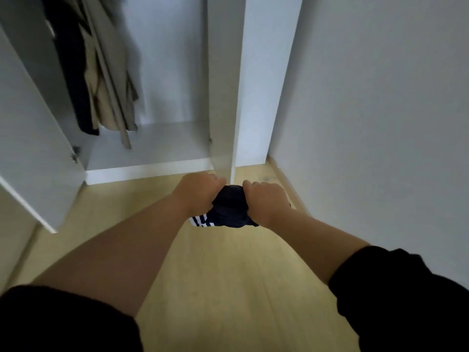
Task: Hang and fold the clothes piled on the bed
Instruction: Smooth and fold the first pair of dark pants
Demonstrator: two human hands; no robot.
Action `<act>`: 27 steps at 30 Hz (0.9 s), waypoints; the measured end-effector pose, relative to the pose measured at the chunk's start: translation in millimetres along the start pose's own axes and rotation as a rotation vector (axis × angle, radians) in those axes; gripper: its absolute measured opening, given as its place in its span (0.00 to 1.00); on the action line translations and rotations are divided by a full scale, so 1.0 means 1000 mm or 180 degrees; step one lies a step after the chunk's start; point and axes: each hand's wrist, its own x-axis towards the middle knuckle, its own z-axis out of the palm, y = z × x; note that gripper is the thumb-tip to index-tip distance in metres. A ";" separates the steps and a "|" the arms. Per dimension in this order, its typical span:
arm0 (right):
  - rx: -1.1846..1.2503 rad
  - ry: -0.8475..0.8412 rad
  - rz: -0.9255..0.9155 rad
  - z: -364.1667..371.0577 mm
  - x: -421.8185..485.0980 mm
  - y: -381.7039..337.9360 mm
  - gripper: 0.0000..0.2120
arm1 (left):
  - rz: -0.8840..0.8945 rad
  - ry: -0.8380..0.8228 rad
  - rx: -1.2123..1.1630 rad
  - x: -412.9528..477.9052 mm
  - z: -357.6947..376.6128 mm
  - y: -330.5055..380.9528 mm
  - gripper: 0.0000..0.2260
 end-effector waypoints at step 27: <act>-0.0722 0.2449 -0.0862 -0.687 0.395 -0.097 0.10 | -0.1330 0.1375 0.1060 0.064 -0.604 -0.484 0.11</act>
